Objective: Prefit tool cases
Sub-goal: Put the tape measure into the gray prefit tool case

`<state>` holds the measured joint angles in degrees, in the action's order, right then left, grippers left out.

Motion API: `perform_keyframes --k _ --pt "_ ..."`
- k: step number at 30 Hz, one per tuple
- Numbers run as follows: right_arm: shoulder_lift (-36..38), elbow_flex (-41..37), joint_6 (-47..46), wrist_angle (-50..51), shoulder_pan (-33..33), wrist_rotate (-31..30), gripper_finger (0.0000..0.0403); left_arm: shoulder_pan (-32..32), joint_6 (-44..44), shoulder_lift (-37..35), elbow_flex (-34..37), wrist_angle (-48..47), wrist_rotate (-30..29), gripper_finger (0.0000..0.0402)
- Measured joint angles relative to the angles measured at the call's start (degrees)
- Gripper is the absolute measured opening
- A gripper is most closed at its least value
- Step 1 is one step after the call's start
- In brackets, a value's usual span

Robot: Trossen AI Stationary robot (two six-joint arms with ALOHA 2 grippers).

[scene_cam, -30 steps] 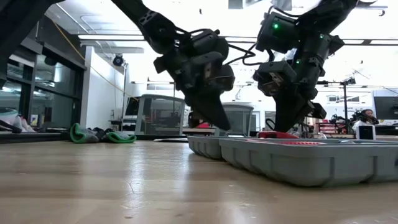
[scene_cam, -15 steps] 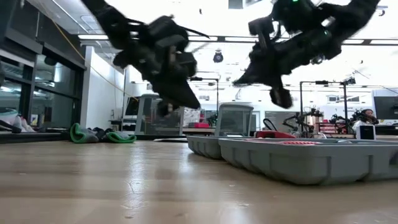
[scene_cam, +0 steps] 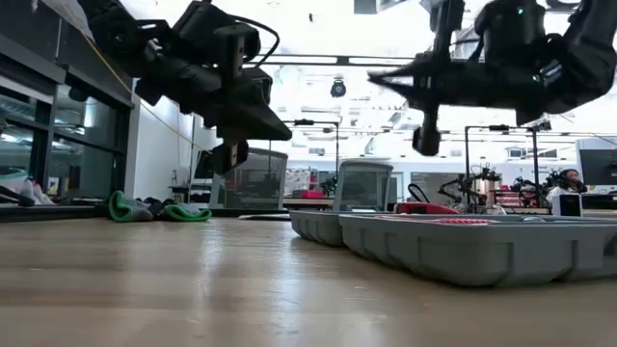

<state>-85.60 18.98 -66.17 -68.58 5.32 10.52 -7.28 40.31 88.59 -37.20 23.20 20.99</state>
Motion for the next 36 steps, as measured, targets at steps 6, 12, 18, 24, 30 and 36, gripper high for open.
perform_keyframes --k 6,12,18,24,30,36 --pt "0.1 4.9 9.8 10.5 -1.7 -1.0 0.0 2.2 1.2 0.0 0.0 -1.0 -0.9 0.0" --pt "-9.2 5.4 8.7 24.0 -3.8 3.1 0.0 4.2 0.9 0.0 -0.1 -3.2 -3.3 0.0" --pt "-10.8 3.7 3.8 10.9 -3.9 2.3 0.0 4.5 0.6 0.0 -0.1 -4.8 -3.8 0.0" --pt "-5.8 3.7 5.5 11.1 -4.3 -0.1 0.0 5.0 0.7 0.2 -0.1 -3.9 -7.2 0.0" --pt "1.4 3.7 6.1 24.7 -4.3 -3.0 0.0 4.7 2.9 4.6 -2.5 -1.8 -6.9 0.0" --pt "10.8 4.6 5.2 48.6 -4.3 -8.4 0.0 3.0 -0.8 15.8 -13.0 -1.9 -1.6 0.0"
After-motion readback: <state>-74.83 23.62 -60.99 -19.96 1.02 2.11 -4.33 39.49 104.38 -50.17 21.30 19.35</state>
